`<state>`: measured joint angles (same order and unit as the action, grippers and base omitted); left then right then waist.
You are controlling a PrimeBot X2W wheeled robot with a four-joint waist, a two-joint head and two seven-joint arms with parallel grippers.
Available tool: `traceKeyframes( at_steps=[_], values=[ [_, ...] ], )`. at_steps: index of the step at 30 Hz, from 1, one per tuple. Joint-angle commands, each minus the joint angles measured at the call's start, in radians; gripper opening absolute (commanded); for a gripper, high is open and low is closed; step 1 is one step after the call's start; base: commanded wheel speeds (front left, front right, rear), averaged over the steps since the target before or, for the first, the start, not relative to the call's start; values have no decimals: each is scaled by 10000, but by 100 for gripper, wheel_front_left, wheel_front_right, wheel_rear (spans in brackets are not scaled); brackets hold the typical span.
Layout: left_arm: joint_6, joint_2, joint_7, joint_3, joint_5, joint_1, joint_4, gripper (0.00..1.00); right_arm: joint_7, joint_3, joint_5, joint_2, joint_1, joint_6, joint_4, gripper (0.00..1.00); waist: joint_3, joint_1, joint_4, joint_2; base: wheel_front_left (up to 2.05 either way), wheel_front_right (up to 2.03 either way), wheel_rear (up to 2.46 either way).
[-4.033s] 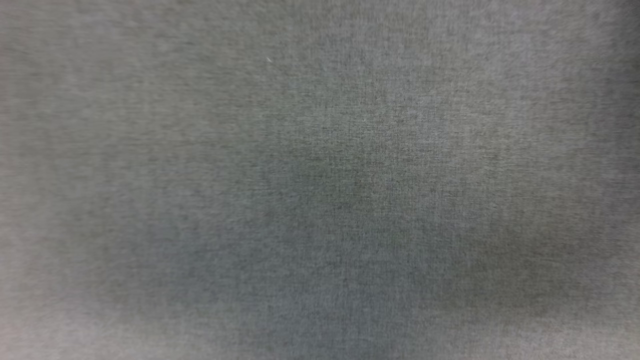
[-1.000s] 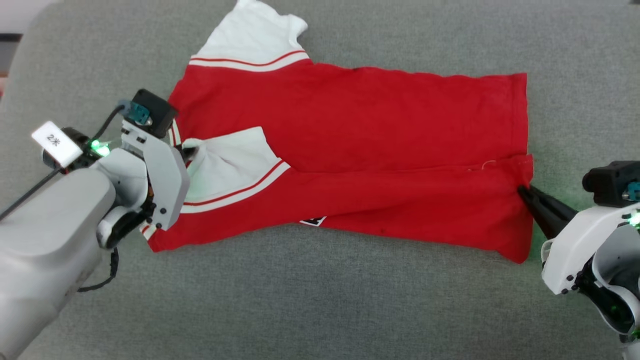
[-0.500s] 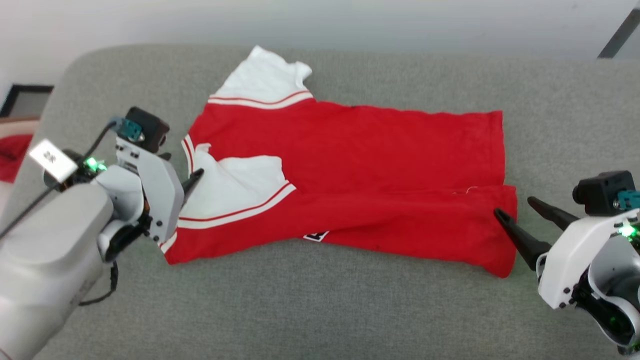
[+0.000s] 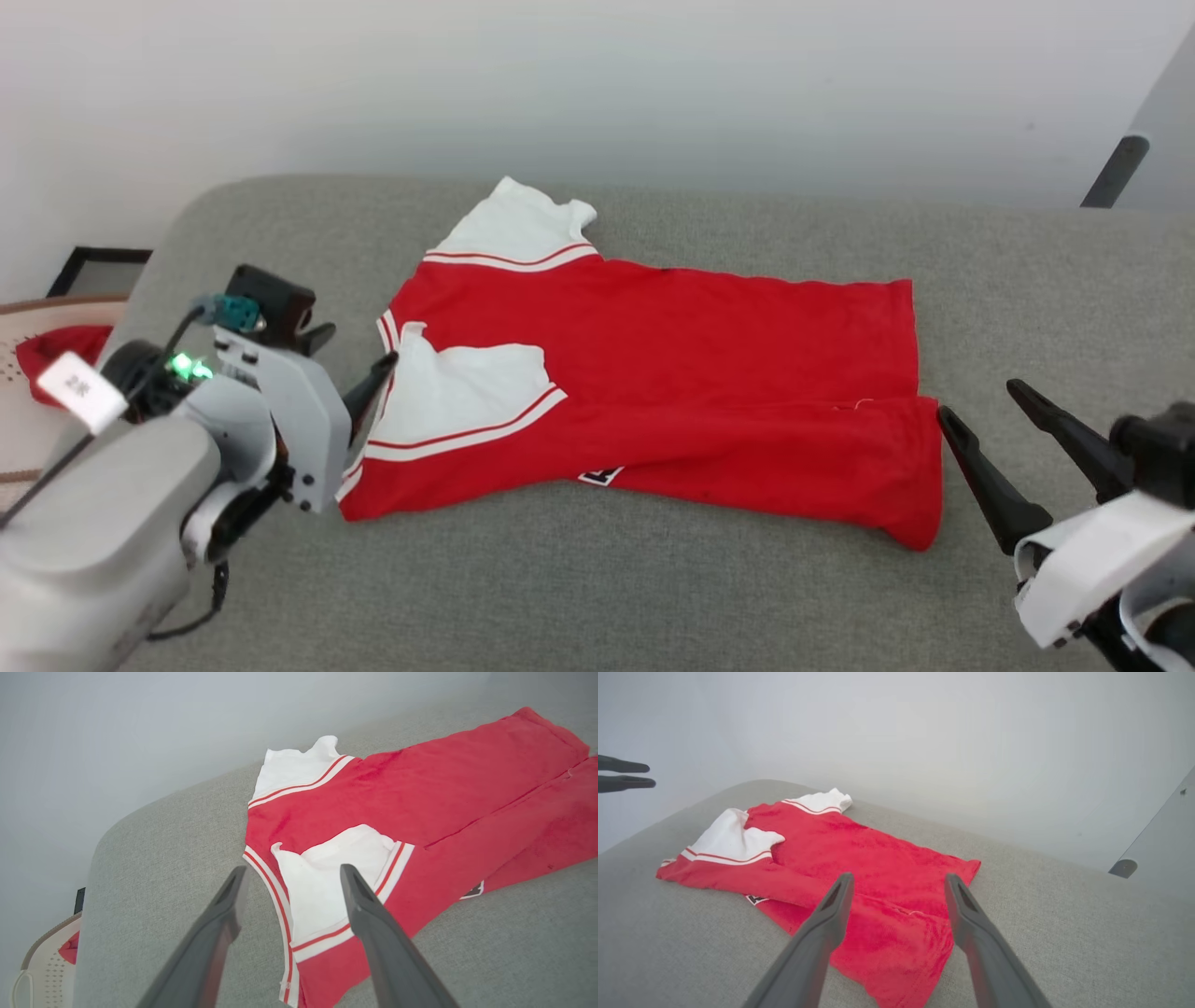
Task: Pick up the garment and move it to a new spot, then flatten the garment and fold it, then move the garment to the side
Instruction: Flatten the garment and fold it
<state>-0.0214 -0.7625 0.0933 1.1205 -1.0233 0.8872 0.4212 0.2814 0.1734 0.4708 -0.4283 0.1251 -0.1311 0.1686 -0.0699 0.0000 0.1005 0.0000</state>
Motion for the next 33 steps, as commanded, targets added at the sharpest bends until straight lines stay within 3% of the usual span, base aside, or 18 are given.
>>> traceKeyframes(
  at_steps=[1, 8, 16, 25, 33],
  values=[
    [-229, -130, -33, -56, -136, -258, -366, 100, -421, -86, -225, 122, -294, 8, 220, 100, 160, 0, 32, 0, 0, 0, 0],
    [-910, -846, 546, -181, -704, -776, -1723, 100, -1424, -401, -948, 819, -1079, 8, 1049, 100, 196, 0, -360, 0, 0, 0, 0],
    [-1366, -1456, 1957, -276, -1675, -957, -2034, 100, -1342, -668, -1201, 1467, -1524, 8, 1688, 100, -188, 0, -1092, 0, 0, 0, 0],
    [-1372, -1545, 3858, 9, -2566, -985, -1032, 100, -1514, -853, -1239, 1829, -1370, 8, 2025, 100, -1011, 0, -1850, 0, 0, 0, 0],
    [-1291, -1288, 4668, 103, -2942, -898, 46, 100, -1729, -909, -1155, 1964, -1173, 8, 1962, 100, -1509, 0, -2097, 0, 0, 0, 0]
  ],
)
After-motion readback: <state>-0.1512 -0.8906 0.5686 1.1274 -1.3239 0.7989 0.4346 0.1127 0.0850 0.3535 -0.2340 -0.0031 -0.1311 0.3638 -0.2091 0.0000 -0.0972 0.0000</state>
